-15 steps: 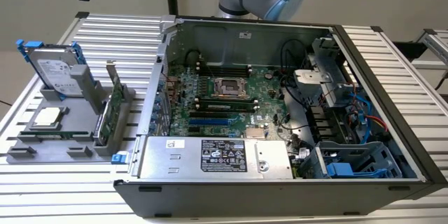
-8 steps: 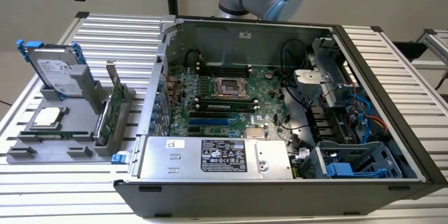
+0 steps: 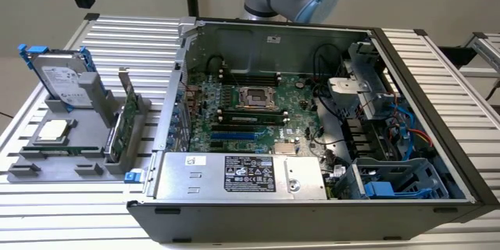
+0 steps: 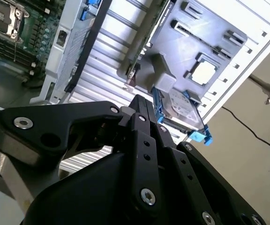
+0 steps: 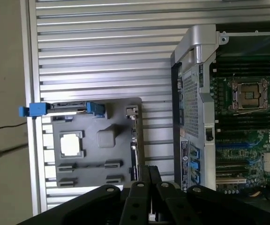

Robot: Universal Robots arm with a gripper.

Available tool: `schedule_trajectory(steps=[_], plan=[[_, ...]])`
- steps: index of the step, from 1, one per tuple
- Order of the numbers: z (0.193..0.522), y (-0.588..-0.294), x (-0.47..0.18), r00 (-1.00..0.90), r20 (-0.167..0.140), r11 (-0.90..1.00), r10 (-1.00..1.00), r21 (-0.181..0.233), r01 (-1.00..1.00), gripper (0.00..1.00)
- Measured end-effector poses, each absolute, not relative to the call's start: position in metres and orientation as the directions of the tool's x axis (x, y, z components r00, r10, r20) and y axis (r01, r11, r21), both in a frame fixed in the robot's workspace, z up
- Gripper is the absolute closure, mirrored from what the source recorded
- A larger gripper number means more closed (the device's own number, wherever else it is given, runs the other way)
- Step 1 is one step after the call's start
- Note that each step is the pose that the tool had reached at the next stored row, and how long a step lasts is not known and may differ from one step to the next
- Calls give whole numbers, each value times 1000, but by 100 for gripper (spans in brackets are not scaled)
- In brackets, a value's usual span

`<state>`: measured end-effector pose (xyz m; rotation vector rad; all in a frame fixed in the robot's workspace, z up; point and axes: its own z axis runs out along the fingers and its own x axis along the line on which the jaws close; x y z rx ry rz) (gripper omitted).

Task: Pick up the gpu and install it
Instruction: 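Reach for the gpu, then pick up the gpu and move the gpu toward the slot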

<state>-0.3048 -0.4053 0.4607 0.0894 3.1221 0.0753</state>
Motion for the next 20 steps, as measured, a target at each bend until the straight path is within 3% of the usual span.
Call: schedule_trajectory(steps=[20], plan=[[440, -413, -313, -997, -12, 995, -81, 54, -81, 100]])
